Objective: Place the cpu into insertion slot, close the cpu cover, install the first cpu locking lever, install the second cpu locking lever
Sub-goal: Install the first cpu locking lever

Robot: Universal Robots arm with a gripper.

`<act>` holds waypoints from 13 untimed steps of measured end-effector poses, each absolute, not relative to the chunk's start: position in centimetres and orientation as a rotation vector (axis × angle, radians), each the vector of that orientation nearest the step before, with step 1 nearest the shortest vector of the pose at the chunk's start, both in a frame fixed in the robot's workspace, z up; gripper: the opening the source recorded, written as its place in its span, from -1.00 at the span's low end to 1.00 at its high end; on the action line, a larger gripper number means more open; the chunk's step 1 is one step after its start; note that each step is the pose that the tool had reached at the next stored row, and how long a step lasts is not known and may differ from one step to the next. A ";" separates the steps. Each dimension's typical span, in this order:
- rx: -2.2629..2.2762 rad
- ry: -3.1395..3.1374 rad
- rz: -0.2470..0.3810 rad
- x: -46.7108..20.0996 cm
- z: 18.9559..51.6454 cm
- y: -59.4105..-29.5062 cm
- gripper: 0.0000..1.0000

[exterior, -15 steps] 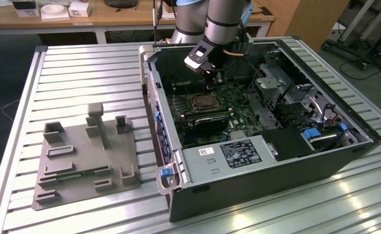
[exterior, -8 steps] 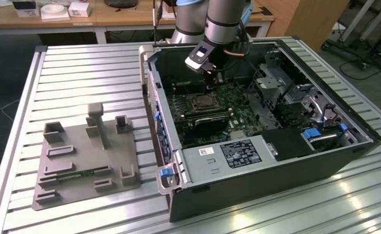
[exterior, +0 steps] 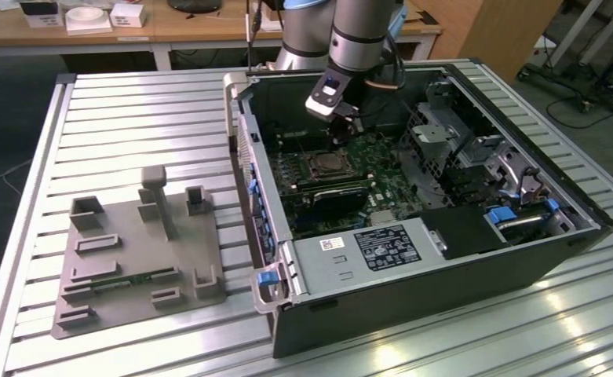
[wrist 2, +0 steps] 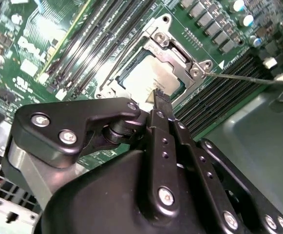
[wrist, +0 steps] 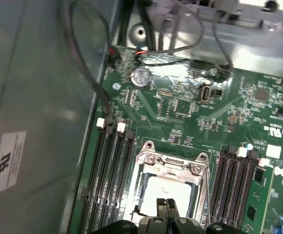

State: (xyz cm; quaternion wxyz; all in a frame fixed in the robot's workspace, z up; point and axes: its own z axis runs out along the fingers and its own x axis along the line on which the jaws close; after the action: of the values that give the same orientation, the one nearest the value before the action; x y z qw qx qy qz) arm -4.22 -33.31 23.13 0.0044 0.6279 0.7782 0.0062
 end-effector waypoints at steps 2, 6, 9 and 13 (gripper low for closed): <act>1.910 2.483 0.020 -4.2 23.1 -33.3 -0.80; 1.835 2.540 0.020 -4.2 23.1 -33.3 -0.80; 1.771 2.585 0.021 -4.2 23.1 -33.3 -0.80; 1.691 2.639 0.021 -4.2 23.1 -33.3 -0.80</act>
State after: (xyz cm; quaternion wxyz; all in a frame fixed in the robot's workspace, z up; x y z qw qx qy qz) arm -4.23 -33.30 23.11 0.0037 0.5394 0.8420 0.0067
